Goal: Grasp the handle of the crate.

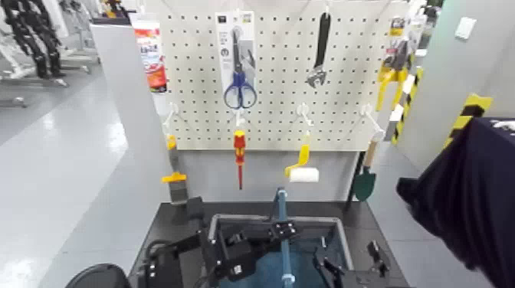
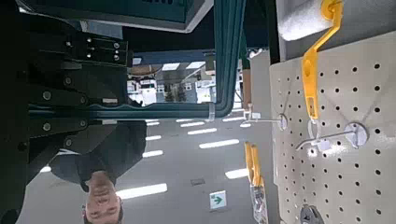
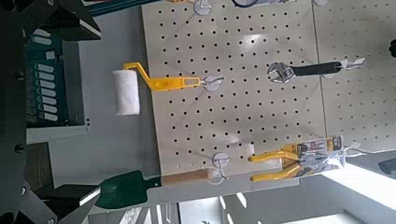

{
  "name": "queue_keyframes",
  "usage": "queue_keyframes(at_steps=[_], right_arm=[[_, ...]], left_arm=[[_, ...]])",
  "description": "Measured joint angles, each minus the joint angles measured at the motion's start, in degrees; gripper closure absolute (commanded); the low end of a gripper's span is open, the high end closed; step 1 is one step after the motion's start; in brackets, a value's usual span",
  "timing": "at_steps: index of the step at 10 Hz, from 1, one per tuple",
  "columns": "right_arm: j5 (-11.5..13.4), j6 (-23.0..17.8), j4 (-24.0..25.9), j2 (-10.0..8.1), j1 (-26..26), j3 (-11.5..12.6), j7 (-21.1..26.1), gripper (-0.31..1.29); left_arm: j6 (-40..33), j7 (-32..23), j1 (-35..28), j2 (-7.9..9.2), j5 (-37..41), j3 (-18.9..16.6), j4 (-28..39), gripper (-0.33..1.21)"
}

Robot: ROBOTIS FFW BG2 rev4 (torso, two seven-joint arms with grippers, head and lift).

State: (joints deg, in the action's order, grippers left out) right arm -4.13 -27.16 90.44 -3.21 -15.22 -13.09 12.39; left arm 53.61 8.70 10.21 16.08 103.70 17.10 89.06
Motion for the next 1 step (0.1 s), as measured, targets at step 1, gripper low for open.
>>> queue_keyframes(at_steps=[1], right_arm=[[0.22,0.01,0.02,-0.01,0.01,0.07,0.00,0.14]], left_arm=[[-0.03,0.00,0.03,0.02,0.00,0.02,0.03,1.19]])
